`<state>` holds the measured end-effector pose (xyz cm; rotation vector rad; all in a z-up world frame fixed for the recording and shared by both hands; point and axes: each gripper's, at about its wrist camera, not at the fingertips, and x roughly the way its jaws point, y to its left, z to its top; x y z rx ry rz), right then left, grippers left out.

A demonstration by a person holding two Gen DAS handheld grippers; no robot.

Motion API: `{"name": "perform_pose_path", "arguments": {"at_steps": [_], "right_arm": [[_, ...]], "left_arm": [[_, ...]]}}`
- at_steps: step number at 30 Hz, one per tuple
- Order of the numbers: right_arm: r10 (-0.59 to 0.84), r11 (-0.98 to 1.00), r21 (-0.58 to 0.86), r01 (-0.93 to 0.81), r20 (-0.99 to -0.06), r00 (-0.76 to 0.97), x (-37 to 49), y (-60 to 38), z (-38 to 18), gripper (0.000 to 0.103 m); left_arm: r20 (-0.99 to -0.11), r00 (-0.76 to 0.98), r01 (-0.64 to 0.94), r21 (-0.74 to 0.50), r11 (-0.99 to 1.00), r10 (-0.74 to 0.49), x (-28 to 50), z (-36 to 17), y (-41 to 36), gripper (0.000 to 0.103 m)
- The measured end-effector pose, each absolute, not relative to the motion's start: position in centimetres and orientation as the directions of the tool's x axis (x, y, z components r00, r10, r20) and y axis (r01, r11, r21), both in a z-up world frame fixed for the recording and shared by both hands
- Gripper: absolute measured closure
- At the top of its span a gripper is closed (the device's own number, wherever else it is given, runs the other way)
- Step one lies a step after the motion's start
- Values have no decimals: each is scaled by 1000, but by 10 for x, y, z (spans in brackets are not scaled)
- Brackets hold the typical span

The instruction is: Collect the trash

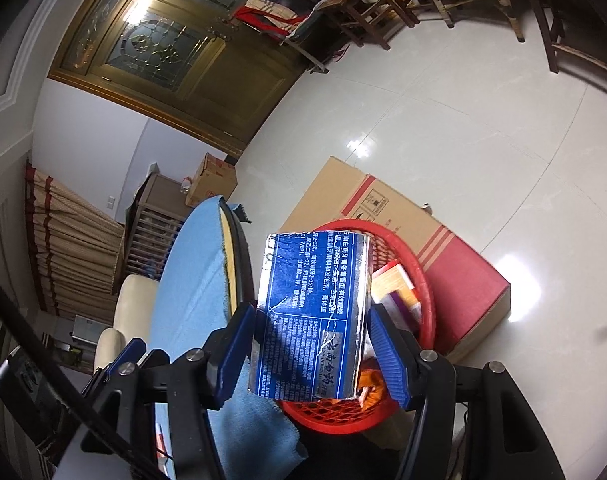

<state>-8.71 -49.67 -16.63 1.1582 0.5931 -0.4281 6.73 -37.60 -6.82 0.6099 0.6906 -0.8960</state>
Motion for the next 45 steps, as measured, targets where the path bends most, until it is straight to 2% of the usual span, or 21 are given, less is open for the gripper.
{"name": "perform_pose_path", "arguments": {"at_steps": [7, 12, 19, 31, 38, 45], "right_arm": [[6, 358, 728, 584, -628, 778, -77, -490, -160, 35], [1, 386, 718, 579, -628, 778, -68, -480, -151, 35], [22, 493, 691, 529, -617, 786, -44, -446, -123, 35], [37, 796, 488, 358, -630, 776, 13, -319, -65, 35], [79, 896, 385, 221, -629, 774, 37, -237, -51, 35], [59, 944, 289, 157, -618, 784, 47, -182, -40, 35]], "left_arm": [[-732, 492, 812, 191, 551, -471, 81, -59, -353, 36], [-697, 562, 762, 226, 607, -446, 87, -51, -326, 31], [-642, 648, 678, 240, 695, -410, 92, -34, -278, 29], [-567, 781, 442, 204, 873, -262, 101, -9, -155, 26], [-550, 820, 311, 199, 929, -156, 95, -6, -95, 26], [-536, 838, 240, 188, 953, -106, 85, -5, -52, 26]]}}
